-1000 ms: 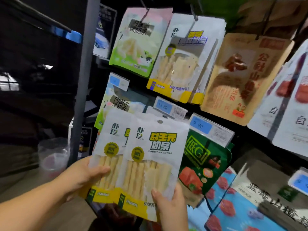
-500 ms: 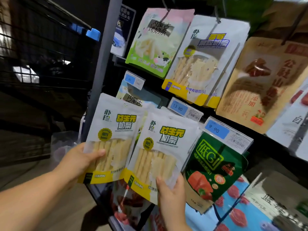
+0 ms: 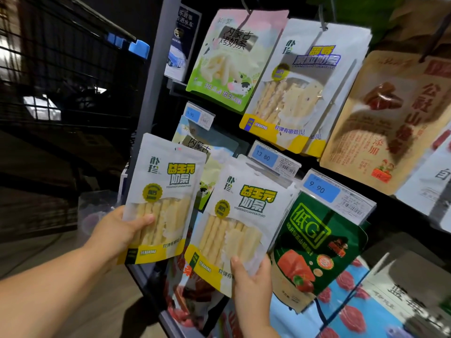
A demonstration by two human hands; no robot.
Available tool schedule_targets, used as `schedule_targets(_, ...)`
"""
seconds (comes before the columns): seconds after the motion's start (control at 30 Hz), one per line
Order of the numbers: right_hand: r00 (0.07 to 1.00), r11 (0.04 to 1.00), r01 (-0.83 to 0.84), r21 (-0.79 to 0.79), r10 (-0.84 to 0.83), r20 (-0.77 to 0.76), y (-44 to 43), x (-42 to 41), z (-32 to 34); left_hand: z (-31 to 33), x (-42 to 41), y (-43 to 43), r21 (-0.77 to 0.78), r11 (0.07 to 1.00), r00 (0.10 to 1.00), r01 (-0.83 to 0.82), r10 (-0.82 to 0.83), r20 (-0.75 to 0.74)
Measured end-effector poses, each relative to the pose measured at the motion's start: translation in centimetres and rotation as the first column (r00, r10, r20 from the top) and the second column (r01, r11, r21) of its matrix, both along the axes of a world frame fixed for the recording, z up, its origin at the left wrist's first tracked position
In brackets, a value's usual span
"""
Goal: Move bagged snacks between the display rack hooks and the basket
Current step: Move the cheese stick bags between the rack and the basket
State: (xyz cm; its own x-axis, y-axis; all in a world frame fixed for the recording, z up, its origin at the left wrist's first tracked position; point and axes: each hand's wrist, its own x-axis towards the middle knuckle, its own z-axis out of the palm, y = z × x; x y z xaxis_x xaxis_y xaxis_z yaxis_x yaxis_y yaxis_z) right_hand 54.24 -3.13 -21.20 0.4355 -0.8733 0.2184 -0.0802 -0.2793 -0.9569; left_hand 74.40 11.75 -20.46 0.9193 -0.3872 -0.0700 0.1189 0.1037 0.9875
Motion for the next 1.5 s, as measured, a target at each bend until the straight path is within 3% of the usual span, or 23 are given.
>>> schedule_targets(0.6,0.994,0.994,0.112,0.016,-0.112,-0.009,-2.1,1.5,-0.2,0.2,-0.3,-0.4,-0.026,0.999,0.999,0.039,-0.039,-0.018)
schedule_targets(0.8,0.996,0.999,0.04,0.003,-0.04,-0.076,-2.4,1.9,0.0,0.7,-0.4,-0.4,-0.067,0.995,0.997,0.07,-0.071,-0.015)
schedule_targets(0.93,0.988,0.992,0.129,-0.014,-0.13,-0.087,-2.4,1.8,-0.9,0.6,-0.3,0.0,-0.063,0.99,0.992,0.125,-0.125,-0.003)
schedule_targets(1.2,0.94,0.924,0.332,-0.19,-0.34,-0.01,-1.9,1.3,-1.0,0.9,-0.3,0.3,-0.118,0.966,0.971,0.231,-0.236,-0.031)
schedule_targets(1.27,0.928,0.881,0.368,-0.298,-0.366,0.065,-1.6,1.1,-0.5,1.0,-0.4,0.2,-0.139,0.958,0.965,0.251,-0.259,-0.039)
schedule_targets(1.37,0.976,0.855,0.216,-0.471,-0.177,0.128,-0.5,1.2,0.1,1.1,-0.5,0.3,-0.171,0.944,0.953,0.283,-0.296,-0.061)
schedule_targets(1.43,0.998,0.935,-0.024,-0.353,0.04,0.038,0.4,1.6,0.6,1.0,-0.6,0.5,-0.184,0.928,0.938,0.324,-0.34,-0.068)
schedule_targets(1.5,0.974,0.957,-0.221,-0.187,0.207,-0.091,1.1,1.9,1.0,0.9,-0.8,0.4,-0.188,0.915,0.924,0.357,-0.376,-0.075)
